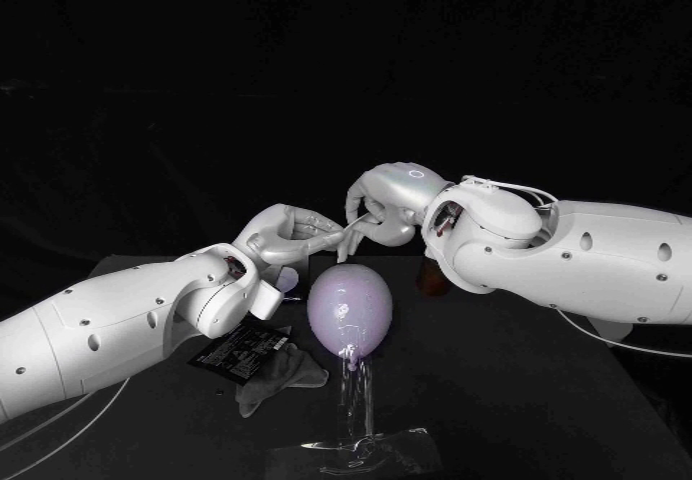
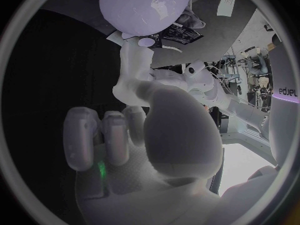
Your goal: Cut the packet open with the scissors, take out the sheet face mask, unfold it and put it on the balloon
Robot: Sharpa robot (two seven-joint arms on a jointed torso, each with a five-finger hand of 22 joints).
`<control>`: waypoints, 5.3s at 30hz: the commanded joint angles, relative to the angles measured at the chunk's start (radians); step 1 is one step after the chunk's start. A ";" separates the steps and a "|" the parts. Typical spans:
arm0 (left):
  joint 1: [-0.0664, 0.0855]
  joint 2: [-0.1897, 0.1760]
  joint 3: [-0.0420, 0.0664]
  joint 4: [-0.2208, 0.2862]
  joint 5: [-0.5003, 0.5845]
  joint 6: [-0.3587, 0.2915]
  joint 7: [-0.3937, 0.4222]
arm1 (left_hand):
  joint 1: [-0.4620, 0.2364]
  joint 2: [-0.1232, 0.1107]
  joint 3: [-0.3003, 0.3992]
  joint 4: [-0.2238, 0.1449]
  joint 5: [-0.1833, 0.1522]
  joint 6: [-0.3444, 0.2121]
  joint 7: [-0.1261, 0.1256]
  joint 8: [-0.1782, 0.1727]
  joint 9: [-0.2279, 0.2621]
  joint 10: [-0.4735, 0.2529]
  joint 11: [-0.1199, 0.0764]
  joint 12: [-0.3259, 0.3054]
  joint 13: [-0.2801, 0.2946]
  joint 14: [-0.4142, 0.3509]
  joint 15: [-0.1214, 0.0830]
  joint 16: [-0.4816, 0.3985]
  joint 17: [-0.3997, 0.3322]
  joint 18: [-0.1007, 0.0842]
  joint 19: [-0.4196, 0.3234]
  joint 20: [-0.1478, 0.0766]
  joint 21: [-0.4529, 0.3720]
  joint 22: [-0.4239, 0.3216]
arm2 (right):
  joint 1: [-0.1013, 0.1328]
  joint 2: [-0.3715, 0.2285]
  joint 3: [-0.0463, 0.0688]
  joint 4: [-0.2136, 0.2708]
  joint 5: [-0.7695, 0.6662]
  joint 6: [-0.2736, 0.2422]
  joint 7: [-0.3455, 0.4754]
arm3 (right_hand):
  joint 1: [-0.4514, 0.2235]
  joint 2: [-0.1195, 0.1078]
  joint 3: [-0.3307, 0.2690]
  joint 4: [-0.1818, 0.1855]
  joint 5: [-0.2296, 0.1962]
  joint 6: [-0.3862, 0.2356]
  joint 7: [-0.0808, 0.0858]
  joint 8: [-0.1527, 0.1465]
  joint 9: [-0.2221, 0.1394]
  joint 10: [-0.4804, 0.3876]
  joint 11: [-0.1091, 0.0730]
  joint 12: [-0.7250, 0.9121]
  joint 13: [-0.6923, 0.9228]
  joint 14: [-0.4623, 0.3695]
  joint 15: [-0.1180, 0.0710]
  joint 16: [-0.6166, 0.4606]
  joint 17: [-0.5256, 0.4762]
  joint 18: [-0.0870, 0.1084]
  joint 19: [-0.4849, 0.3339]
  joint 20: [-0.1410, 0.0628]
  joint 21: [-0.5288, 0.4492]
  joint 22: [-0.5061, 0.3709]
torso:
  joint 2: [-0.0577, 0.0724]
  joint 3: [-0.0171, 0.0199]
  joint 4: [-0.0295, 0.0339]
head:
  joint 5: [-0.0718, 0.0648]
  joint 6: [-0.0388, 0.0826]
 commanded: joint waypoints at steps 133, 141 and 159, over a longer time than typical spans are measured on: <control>0.000 -0.021 0.001 0.039 0.209 0.050 -0.042 | -0.115 -0.009 0.537 -0.245 0.002 0.032 -0.052 0.154 0.292 0.233 -0.067 -0.030 0.043 0.210 -0.066 -0.044 0.137 0.030 0.126 -0.028 0.093 0.069 | -0.010 0.033 -0.001 -0.068 0.129 -0.119 0.075 | -0.087 -0.027 -0.112 0.047 0.006 -0.091 0.061 -0.108 -0.042 -0.115 0.053 -0.404 -0.082 0.108 0.045 0.004 0.263 0.008 0.031 0.035 -0.074 0.212 | -0.001 -0.0001 0.0008 | 0.009 -0.013; 0.000 -0.024 0.001 0.045 0.240 0.061 -0.056 | -0.189 -0.007 0.601 -0.310 0.009 0.039 -0.055 0.142 0.334 0.232 -0.070 -0.018 0.064 0.216 -0.068 -0.047 0.155 0.023 0.079 -0.034 0.171 0.120 | -0.011 0.019 -0.002 -0.076 0.164 -0.096 0.040 | -0.107 -0.045 -0.147 0.076 0.006 -0.162 0.091 -0.182 -0.076 -0.161 0.077 -0.491 -0.135 0.108 0.063 0.004 0.263 0.010 0.025 0.048 -0.087 0.209 | 0.000 -0.0004 0.0006 | 0.013 -0.009; -0.001 -0.033 0.001 0.055 0.299 0.067 -0.069 | -0.283 -0.014 0.628 -0.367 0.209 0.035 -0.060 0.150 0.429 0.227 -0.076 0.016 0.120 0.227 -0.073 -0.042 0.186 0.027 0.010 -0.037 0.319 0.215 | -0.037 -0.055 -0.005 -0.060 0.508 -0.172 0.048 | -0.066 -0.008 -0.185 0.088 0.012 -0.037 0.054 -0.150 -0.063 -0.086 0.048 -0.321 -0.050 0.104 0.042 -0.003 0.248 0.004 0.043 0.041 -0.044 0.220 | 0.000 -0.0005 -0.0004 | 0.023 -0.005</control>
